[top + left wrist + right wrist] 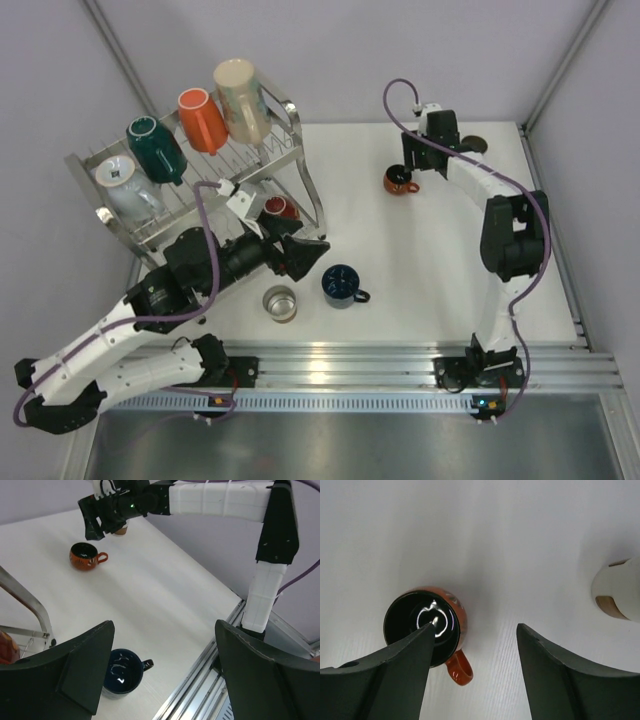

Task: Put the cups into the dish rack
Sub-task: Grab a cup with the right arm

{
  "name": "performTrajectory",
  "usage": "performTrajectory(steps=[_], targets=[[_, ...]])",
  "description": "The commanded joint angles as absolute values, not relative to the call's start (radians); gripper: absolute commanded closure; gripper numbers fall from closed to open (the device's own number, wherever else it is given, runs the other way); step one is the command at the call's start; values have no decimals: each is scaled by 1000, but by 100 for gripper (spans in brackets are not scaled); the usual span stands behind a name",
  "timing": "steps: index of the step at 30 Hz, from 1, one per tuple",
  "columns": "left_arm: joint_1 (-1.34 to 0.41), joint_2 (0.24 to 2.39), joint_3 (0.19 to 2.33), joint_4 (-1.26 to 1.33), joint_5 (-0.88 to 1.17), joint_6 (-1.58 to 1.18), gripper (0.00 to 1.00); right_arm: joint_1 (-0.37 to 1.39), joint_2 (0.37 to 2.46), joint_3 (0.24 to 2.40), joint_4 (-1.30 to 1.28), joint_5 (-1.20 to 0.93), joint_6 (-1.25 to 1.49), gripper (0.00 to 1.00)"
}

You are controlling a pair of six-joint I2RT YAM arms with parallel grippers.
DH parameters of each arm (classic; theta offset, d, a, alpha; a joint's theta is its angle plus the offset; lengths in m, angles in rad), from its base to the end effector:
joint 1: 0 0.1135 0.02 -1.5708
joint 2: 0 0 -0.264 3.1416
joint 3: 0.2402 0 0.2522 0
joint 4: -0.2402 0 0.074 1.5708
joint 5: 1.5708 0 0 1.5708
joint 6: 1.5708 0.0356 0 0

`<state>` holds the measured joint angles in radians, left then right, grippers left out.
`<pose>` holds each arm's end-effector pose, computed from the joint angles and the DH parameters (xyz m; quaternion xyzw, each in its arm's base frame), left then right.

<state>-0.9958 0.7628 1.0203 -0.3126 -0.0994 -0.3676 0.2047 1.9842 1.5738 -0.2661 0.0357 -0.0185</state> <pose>0.0900 -0.1324 0.4103 0.1917 0.7005 -0.4046 0.5558 0.4507 0.0923 0.2439 -0.0927 0.8968 0.0242 0.4320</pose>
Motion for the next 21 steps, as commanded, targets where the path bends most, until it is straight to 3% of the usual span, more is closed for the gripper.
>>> performTrajectory(steps=[1,5,14,17,18,21], targets=[[-996,753,1012,-207,-61,-319,13,195,2035,1669,-287,12,-84,33],[-996,758,1009,-207,-26,-311,15,196,2097,1701,-293,-31,-97,37],[-996,782,1006,-207,52,-319,19,196,2171,1721,-307,-155,-58,56],[-997,784,1008,-212,32,-325,22,193,2163,1700,-302,-173,-22,70],[-996,788,1011,-219,20,-330,22,193,2155,1688,-292,-172,-8,81],[-997,808,1034,-255,12,-345,23,172,2099,1625,-239,-219,112,100]])
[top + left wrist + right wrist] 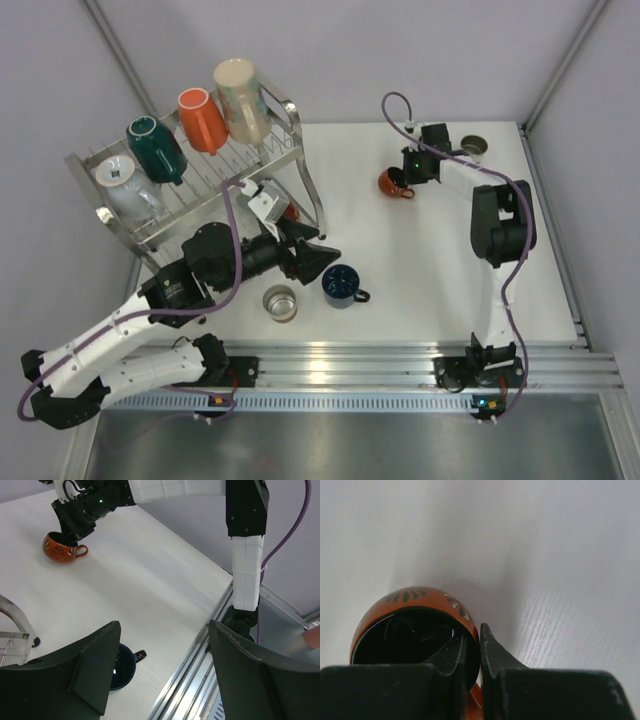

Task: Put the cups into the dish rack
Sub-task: Grab a cup with the right arm, then pass the cup from the right arm to the left

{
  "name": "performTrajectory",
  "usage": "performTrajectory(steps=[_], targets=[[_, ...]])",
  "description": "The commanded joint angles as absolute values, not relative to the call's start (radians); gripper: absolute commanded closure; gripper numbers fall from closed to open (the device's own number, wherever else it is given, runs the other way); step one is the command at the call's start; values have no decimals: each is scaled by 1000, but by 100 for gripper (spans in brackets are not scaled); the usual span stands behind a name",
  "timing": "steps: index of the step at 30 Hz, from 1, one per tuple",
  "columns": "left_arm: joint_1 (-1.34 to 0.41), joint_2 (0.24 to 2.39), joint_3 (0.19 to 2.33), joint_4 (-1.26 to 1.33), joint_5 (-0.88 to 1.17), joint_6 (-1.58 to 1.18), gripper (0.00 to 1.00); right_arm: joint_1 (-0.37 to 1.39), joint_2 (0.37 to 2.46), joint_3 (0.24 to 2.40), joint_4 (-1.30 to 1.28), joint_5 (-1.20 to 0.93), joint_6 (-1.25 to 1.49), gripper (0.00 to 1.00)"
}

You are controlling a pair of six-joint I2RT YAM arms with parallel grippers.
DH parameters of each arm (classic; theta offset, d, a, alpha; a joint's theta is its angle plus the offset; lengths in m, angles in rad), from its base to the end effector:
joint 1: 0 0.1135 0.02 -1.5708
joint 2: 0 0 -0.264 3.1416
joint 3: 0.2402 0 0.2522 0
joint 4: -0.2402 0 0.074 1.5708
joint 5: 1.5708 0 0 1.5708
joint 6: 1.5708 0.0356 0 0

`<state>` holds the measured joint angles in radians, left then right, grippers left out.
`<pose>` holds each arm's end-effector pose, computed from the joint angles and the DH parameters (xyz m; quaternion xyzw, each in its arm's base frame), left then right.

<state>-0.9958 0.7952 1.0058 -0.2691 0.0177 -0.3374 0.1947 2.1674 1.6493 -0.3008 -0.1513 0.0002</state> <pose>0.0928 -0.1443 0.4055 0.2409 0.6864 -0.4293 0.5352 0.4752 0.0992 0.1830 -0.1177 0.9204 0.1056 0.3575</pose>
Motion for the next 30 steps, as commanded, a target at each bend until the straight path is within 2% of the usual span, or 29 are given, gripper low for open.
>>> performTrajectory(steps=[1,3,6,8,12,14,15,16,19,20,30], targets=[[-997,813,1037,-255,20,-348,24,151,2083,1599,-229,-295,153,100],[-997,818,1039,-241,52,-354,25,123,2021,1556,-166,-400,294,100],[-997,819,1042,-203,67,-350,26,60,1892,1390,37,-616,519,100],[-996,830,1057,-196,63,-344,26,45,1768,1232,170,-673,692,100],[-996,871,1098,-154,93,-327,27,20,1588,975,602,-791,1059,100],[-997,887,1094,-114,103,-327,28,21,1522,846,942,-828,1336,100],[-997,896,1089,-74,109,-328,28,23,1508,806,1063,-830,1439,100],[-996,922,1088,-49,124,-330,28,32,1497,732,1342,-806,1642,100],[-996,995,1106,26,167,-337,28,69,1506,661,1656,-737,1880,100],[-996,1014,1115,37,175,-337,29,80,1497,654,1710,-730,1951,100],[-996,1166,1178,110,175,-350,30,150,1296,595,1709,-716,1950,100]])
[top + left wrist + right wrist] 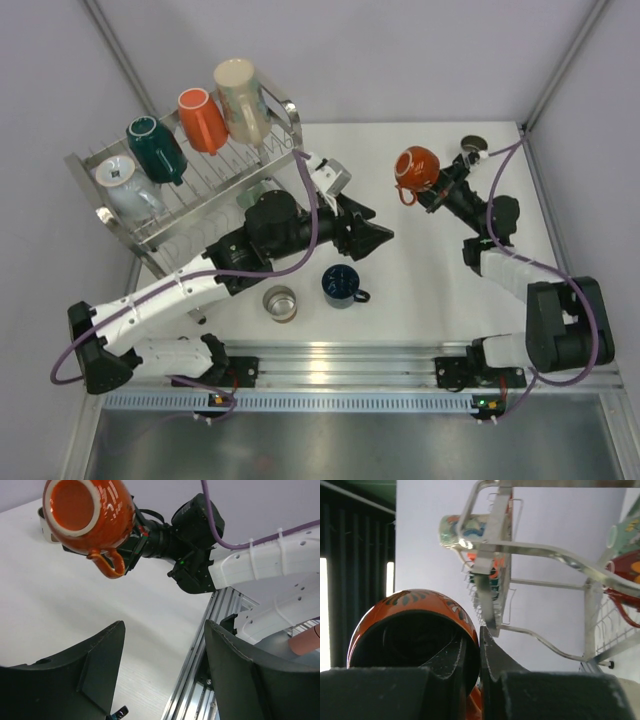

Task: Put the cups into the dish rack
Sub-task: Pass the cup from the right arm to the left

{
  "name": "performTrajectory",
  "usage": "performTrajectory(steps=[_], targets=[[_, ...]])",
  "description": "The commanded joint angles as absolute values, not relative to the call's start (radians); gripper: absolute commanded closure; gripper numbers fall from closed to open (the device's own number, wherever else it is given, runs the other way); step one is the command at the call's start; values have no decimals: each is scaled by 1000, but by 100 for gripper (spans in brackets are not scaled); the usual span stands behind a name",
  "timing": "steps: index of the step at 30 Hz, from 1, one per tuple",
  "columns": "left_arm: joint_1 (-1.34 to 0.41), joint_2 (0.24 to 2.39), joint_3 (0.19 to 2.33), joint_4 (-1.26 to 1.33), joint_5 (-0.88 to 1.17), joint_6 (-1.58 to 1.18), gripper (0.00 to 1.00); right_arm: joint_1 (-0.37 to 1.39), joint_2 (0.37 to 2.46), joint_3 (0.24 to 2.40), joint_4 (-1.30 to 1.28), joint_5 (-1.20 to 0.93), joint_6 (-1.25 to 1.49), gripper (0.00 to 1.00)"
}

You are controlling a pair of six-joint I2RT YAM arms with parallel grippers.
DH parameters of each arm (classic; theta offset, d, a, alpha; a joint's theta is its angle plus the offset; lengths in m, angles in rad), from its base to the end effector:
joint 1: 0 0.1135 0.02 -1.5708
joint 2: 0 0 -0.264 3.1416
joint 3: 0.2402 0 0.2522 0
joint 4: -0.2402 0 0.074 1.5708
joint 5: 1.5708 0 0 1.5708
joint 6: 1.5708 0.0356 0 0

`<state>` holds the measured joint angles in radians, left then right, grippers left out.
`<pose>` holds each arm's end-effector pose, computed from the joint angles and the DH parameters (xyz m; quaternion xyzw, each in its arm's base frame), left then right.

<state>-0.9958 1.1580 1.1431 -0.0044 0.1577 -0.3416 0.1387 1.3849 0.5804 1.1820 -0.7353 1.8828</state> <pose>0.1416 -0.2288 0.4096 0.2809 0.6562 -0.4769 0.5129 0.2717 0.0620 0.2751 0.2102 0.5649 0.7613 0.2390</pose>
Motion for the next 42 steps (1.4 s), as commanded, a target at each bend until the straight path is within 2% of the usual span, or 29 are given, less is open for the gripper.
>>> performTrajectory(steps=[1,20,31,34,38,42], targets=[[-996,1173,1178,115,176,-356,30,155,1283,583,1710,-710,1951,100],[-997,1361,1221,360,305,-482,33,181,1049,499,1539,-703,1847,100],[-997,1385,1192,494,339,-546,44,210,992,460,1417,-696,1747,100],[-997,1387,1177,518,356,-564,54,212,994,451,1414,-692,1744,100],[-999,1391,1172,522,360,-575,73,213,994,451,1398,-689,1732,100],[-997,1385,1163,531,354,-591,100,216,994,440,1378,-684,1717,100]])
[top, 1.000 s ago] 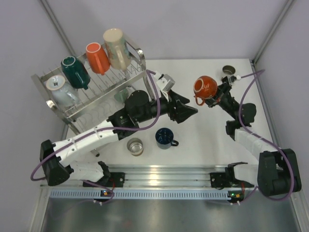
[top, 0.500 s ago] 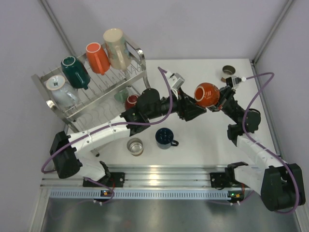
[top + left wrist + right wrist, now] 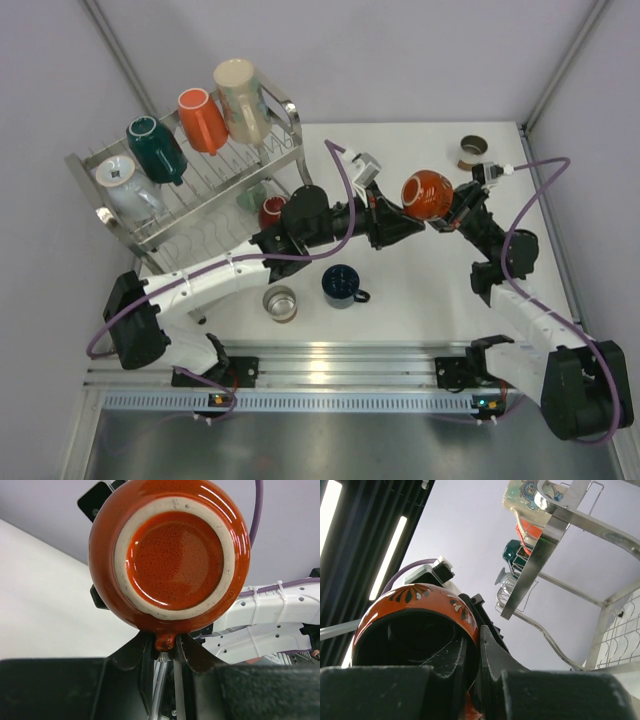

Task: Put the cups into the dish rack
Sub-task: Pass the cup from the right arm to the left

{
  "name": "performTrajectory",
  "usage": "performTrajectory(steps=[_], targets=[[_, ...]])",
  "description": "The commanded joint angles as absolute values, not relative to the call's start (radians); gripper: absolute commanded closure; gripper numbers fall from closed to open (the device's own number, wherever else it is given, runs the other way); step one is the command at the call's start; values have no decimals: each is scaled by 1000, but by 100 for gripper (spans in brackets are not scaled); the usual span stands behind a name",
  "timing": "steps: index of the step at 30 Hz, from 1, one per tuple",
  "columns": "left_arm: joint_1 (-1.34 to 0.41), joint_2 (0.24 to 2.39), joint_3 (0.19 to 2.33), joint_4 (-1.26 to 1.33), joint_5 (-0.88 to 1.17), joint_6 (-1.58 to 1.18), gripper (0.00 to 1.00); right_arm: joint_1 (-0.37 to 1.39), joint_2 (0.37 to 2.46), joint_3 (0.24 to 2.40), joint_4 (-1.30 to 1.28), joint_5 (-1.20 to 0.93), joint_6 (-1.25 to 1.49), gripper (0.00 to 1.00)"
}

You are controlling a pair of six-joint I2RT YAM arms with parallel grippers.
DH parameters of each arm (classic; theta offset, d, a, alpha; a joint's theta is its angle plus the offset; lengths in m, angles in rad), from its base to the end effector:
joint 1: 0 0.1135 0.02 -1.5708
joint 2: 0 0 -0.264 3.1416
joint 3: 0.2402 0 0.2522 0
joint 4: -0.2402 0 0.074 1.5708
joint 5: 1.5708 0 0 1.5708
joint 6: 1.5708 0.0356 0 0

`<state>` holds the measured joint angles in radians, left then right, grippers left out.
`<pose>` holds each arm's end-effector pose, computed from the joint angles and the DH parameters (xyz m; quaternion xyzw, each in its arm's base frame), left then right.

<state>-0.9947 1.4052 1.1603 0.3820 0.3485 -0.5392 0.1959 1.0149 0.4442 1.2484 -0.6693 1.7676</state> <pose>0.1724 -0.2877 0.3874 0.2734 0.6008 -0.5972 0.4556 0.1905 0.0603 0.3198 0.0792 0.4979 0.7871 0.3554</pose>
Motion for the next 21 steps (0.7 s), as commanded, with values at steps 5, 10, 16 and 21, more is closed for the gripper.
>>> performTrajectory(steps=[5,10,16,21], targets=[[-999,1365,1111,531,318,-604,100,218,985,434,1307,-686,1674,87],[-997,1290,1026,495,239,-603,100,216,950,422,1177,-683,1596,67],[-996,1188,928,405,143,-581,100,212,901,393,1089,-684,1536,46],[-996,1111,859,327,43,-560,100,207,830,385,844,-677,1418,28]])
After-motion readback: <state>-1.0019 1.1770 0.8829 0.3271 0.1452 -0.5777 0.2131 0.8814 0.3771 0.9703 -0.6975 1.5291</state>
